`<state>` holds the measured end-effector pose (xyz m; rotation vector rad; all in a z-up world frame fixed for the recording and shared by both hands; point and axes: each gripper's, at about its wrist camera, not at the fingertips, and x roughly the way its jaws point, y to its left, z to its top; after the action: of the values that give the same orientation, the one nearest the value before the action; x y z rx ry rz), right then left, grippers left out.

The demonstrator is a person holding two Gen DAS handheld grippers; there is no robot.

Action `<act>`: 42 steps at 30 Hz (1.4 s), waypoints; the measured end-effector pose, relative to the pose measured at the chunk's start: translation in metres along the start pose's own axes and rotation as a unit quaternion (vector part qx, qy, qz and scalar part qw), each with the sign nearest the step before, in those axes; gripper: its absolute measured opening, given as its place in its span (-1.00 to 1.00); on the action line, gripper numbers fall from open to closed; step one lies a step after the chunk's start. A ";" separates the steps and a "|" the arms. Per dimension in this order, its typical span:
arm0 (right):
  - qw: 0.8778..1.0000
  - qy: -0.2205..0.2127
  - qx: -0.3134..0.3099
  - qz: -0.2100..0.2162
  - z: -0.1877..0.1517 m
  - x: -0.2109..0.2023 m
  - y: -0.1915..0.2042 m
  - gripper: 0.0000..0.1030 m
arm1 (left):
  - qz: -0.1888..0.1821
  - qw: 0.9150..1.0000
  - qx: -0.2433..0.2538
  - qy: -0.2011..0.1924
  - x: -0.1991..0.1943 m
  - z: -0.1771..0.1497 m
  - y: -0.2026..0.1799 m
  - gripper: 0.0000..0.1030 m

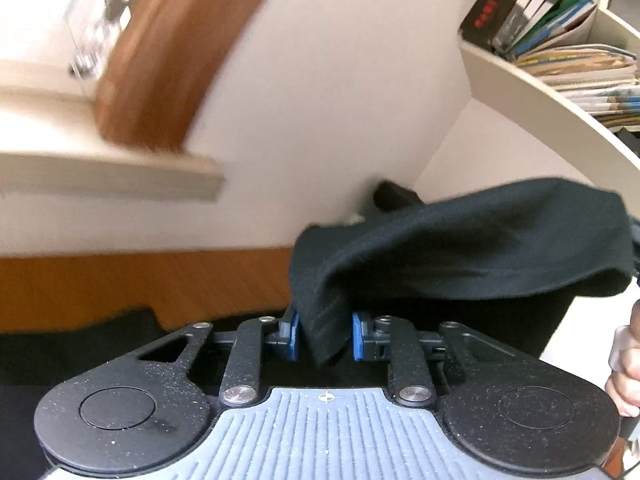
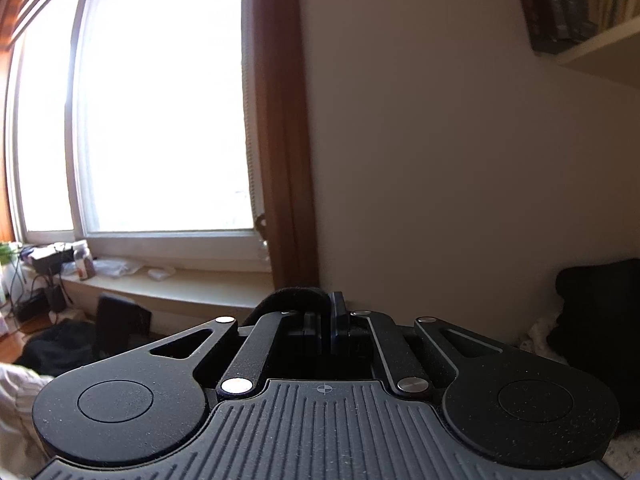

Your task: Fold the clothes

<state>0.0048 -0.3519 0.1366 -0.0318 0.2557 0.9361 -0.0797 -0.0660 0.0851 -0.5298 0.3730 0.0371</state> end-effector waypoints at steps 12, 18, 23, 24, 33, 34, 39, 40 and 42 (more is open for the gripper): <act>0.999 0.014 -0.031 0.017 0.012 0.012 0.049 -0.92 | 0.032 0.997 0.046 -0.049 -0.074 0.040 0.017 -0.86; 0.998 0.011 -0.048 0.049 0.020 0.015 0.086 -0.92 | 0.047 0.995 0.060 -0.072 -0.116 0.059 0.028 -0.86; 0.995 0.004 -0.060 0.077 0.029 0.023 0.119 -0.92 | 0.058 0.992 0.064 -0.087 -0.150 0.070 0.037 -0.86; 0.995 0.003 -0.063 0.082 0.031 0.025 0.125 -0.92 | 0.060 0.992 0.064 -0.090 -0.156 0.072 0.038 -0.86; 0.991 0.001 -0.077 0.110 0.039 0.043 0.160 -0.92 | 0.075 0.990 0.068 -0.101 -0.194 0.079 0.049 -0.86; 0.991 0.002 -0.077 0.110 0.039 0.045 0.159 -0.92 | 0.076 0.990 0.067 -0.102 -0.196 0.079 0.050 -0.86; 0.991 0.005 -0.079 0.111 0.041 0.051 0.158 -0.92 | 0.076 0.990 0.068 -0.101 -0.198 0.079 0.050 -0.86; 0.991 0.004 -0.079 0.110 0.041 0.048 0.156 -0.92 | 0.076 0.990 0.068 -0.100 -0.197 0.078 0.050 -0.86; 0.991 0.002 -0.076 0.110 0.042 0.045 0.153 -0.92 | 0.075 0.990 0.069 -0.101 -0.196 0.079 0.049 -0.86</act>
<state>-0.0841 -0.2196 0.1797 -0.1481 0.1942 1.1739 -0.2416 0.0275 0.1946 -0.3569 0.2155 0.2070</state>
